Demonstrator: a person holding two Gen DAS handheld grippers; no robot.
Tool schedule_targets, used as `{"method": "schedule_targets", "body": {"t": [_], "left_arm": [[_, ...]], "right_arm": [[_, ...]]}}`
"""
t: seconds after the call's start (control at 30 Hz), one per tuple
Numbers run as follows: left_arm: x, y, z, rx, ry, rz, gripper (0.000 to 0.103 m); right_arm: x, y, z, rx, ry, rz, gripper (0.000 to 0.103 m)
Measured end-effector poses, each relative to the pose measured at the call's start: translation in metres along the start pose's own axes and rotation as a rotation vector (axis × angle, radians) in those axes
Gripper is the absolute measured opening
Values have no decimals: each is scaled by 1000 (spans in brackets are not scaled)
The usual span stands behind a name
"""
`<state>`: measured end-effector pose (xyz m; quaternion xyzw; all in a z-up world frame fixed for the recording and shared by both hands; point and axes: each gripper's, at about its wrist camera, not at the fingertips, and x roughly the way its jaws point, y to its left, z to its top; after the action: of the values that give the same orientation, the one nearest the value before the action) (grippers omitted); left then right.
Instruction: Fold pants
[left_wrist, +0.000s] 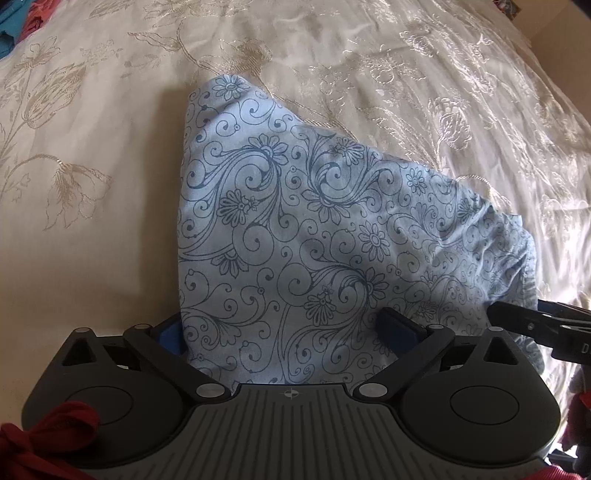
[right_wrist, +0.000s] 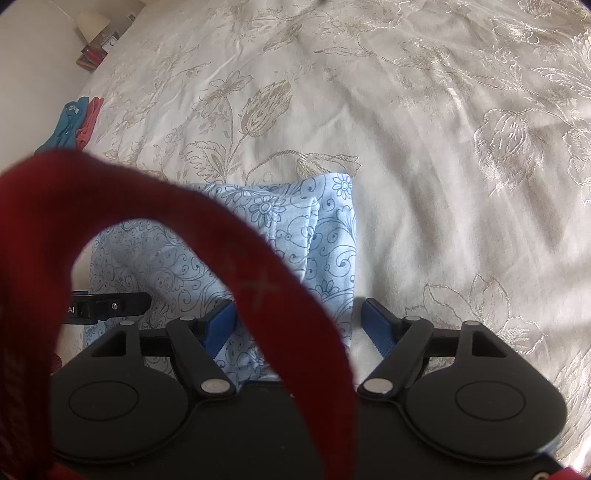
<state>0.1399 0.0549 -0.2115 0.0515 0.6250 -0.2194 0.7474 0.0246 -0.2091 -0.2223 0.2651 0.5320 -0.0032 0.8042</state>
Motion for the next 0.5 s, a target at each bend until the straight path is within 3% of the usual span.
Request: {"method": "schedule_targets", "body": {"t": [0.37, 0.5], "left_arm": [[-2, -1, -10, -31, -98, 25, 102], [-7, 2, -10, -23, -87, 14, 101]], "right_arm": [[2, -1, -2, -7, -1, 24, 87], [5, 1, -2, -18, -1, 33, 93]]}}
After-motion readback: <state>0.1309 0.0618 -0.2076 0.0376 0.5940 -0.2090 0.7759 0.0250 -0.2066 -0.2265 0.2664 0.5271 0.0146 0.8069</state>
